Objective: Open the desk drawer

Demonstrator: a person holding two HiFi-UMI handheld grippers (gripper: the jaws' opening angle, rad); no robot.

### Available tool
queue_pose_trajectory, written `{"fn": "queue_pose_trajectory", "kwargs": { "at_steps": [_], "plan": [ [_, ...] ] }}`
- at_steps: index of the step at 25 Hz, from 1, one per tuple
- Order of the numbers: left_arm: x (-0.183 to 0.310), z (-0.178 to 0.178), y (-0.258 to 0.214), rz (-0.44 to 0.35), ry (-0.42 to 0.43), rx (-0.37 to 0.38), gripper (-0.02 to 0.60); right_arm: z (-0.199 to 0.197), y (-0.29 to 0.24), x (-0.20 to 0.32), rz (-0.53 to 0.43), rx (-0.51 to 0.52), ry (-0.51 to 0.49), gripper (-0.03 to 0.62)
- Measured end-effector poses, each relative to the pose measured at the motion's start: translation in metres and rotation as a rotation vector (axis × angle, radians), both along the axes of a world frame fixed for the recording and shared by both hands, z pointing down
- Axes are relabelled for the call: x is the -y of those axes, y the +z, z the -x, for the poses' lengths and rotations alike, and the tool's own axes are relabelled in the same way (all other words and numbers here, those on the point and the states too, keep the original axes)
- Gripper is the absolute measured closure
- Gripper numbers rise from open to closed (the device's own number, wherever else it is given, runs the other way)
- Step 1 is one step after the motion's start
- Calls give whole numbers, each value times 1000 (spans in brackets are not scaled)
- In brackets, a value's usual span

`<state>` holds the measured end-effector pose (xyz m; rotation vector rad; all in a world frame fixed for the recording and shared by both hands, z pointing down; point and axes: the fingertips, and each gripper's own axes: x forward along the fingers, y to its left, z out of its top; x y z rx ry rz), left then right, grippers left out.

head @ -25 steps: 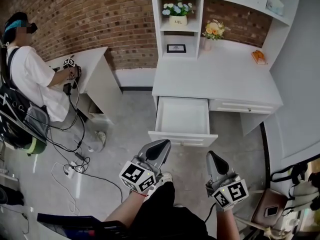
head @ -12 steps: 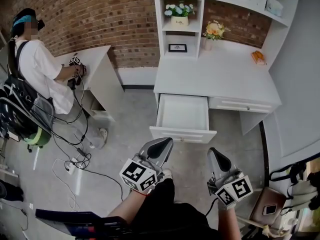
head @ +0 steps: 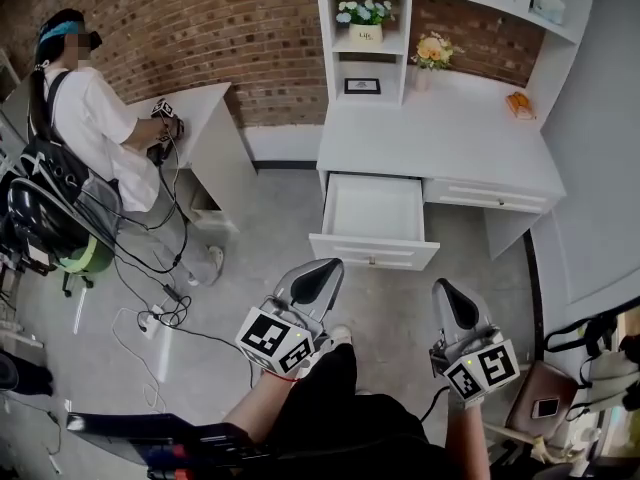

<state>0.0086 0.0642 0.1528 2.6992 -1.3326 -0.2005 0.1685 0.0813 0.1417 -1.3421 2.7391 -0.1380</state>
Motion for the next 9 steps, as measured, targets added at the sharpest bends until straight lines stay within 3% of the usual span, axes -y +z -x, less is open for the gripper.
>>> {"fn": "queue_pose_trajectory", "kwargs": {
  "at_steps": [9],
  "plan": [
    [-12, 16, 0, -5, -48, 18, 581, -1, 1, -11, -4, -18, 1, 592]
  ]
}}
